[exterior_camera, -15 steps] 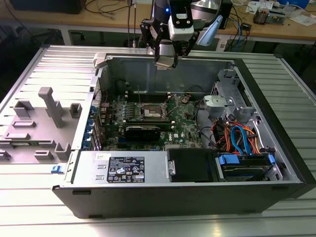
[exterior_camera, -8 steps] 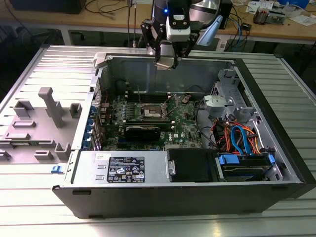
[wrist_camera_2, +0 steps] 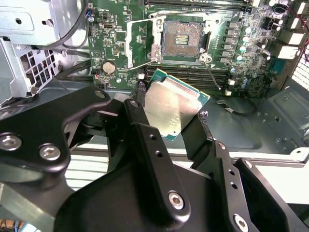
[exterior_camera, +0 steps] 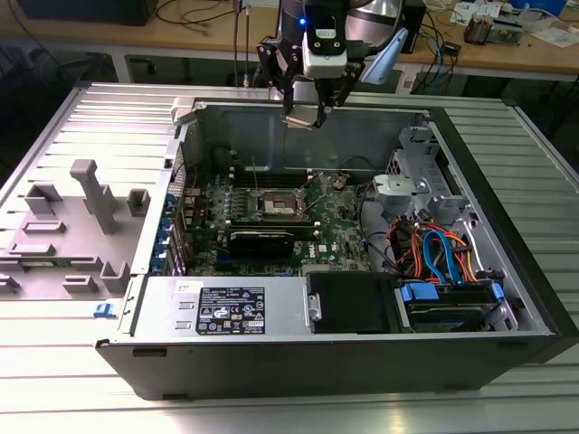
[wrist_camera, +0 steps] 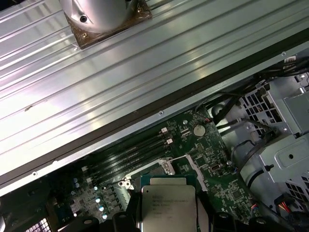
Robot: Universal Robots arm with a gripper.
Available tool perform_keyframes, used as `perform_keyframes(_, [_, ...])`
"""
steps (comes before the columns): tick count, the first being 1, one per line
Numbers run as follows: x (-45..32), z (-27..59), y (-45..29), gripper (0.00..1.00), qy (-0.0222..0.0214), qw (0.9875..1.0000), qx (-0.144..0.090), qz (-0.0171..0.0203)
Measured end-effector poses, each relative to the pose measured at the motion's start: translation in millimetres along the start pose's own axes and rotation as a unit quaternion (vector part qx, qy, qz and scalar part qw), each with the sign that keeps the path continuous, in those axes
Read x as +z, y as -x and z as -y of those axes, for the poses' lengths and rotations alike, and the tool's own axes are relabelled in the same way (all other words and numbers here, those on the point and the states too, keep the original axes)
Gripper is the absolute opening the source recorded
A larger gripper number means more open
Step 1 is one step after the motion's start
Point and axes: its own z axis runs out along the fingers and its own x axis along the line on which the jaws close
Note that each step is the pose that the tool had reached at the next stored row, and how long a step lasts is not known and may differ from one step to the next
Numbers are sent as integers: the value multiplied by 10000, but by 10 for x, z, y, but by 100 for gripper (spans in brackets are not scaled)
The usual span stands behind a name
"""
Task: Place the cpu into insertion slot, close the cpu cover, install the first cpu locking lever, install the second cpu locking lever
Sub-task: 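Place the cpu into insertion slot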
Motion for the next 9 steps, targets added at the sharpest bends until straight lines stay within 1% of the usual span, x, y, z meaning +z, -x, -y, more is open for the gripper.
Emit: perform_keyframes(9, [-2, 8, 4, 55, -1, 10000, -1, 0])
